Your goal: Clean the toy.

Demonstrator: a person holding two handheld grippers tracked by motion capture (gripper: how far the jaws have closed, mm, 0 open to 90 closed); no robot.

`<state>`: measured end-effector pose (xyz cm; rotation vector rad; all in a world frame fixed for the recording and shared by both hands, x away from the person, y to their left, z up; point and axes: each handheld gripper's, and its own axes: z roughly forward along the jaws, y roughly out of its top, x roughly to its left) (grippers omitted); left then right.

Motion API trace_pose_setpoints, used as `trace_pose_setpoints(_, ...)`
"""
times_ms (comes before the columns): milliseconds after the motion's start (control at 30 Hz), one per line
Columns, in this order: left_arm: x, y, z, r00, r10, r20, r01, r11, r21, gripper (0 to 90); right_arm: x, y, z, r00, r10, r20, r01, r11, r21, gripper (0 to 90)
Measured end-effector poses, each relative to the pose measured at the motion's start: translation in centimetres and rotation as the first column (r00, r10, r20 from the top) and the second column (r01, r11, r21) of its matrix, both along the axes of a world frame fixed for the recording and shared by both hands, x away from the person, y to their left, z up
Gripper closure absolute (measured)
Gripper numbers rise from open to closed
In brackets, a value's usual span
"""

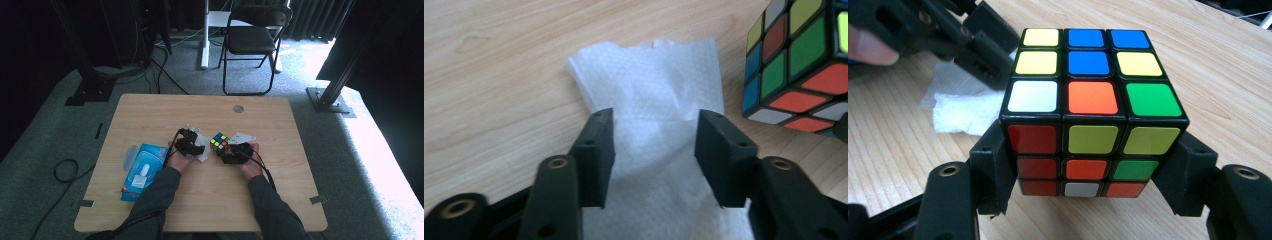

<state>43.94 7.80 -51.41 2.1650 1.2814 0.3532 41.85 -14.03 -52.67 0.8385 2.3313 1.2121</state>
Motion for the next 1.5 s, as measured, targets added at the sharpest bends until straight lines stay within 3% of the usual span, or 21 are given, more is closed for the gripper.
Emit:
trace_pose_setpoints(67,0.0,-0.1,-0.2,1.0000,0.000,-0.008,0.000,0.9998,-0.022,45.7,0.0,-0.1,0.0,1.0000,-0.002,-0.001,0.002,1.000,0.001,34.1)
trace_pose_setpoints(267,0.1,-0.3,-0.8,0.9997,0.002,-0.023,-0.003,0.9998,-0.020,42.9,0.0,-0.1,0.0,1.0000,-0.006,-0.003,0.006,1.000,0.002,34.1)
trace_pose_setpoints(467,0.1,-0.6,-1.0,0.9997,0.002,-0.023,-0.002,0.9999,0.014,45.7,0.1,0.0,-0.1,1.0000,-0.005,-0.004,0.005,1.000,0.001,34.1)
trace_pose_setpoints(567,0.0,-0.7,-1.0,1.0000,0.001,-0.010,-0.001,0.9984,0.056,54.4,0.1,-0.1,-0.1,1.0000,-0.006,-0.003,0.006,1.000,0.001,34.1)
trace_pose_setpoints(667,0.1,-0.3,-0.8,0.9997,0.016,-0.021,-0.015,0.9988,0.047,72.1,0.1,0.0,-0.1,1.0000,-0.006,-0.004,0.006,1.000,0.000,34.0)
trace_pose_setpoints(767,0.2,0.0,-0.8,0.9996,0.016,-0.024,-0.015,0.9994,0.031,82.0,0.1,0.0,-0.2,1.0000,-0.006,-0.008,0.006,1.000,0.001,34.1)
trace_pose_setpoints(867,0.2,0.3,-0.4,0.9996,0.014,-0.025,-0.015,0.9994,-0.032,84.1,0.0,0.0,-0.3,0.9999,-0.002,-0.011,0.002,1.000,-0.003,34.1)
trace_pose_setpoints(933,0.1,0.5,0.2,1.0000,-0.009,-0.002,0.009,0.9964,-0.084,84.3,0.0,-0.1,-0.4,0.9999,-0.001,-0.014,0.000,1.000,-0.003,34.0)
trace_pose_setpoints(1000,0.1,0.5,0.7,0.9995,-0.027,0.018,0.029,0.9938,-0.107,84.4,0.0,-0.1,-0.5,0.9999,0.002,-0.016,-0.002,1.000,-0.002,34.0)
trace_pose_setpoints(1100,-0.1,0.6,1.7,0.9965,-0.062,0.056,0.070,0.9848,-0.159,84.5,0.0,0.0,-0.4,0.9999,0.009,-0.011,-0.009,1.000,-0.001,34.1)
trace_pose_setpoints(1167,-0.1,0.8,2.2,0.9945,-0.078,0.069,0.091,0.9727,-0.213,84.5,-0.1,0.2,-0.4,0.9998,0.019,-0.009,-0.019,1.000,0.000,34.1)
trace_pose_setpoints(1200,-0.1,0.8,2.2,0.9945,-0.078,0.069,0.091,0.9727,-0.213,84.5,-0.1,0.2,-0.4,0.9998,0.019,-0.009,-0.019,1.000,0.000,34.1)
trace_pose_setpoints(1233,0.0,1.0,2.4,0.9934,-0.093,0.067,0.108,0.9581,-0.265,84.5,-0.1,0.2,-0.4,0.9997,0.022,-0.010,-0.022,1.000,0.001,34.1)
trace_pose_setpoints(1500,0.2,1.4,2.4,0.9923,-0.096,0.078,0.116,0.9433,-0.311,84.5,-0.2,0.5,-0.3,0.9984,0.055,-0.013,-0.055,0.998,0.002,34.1)
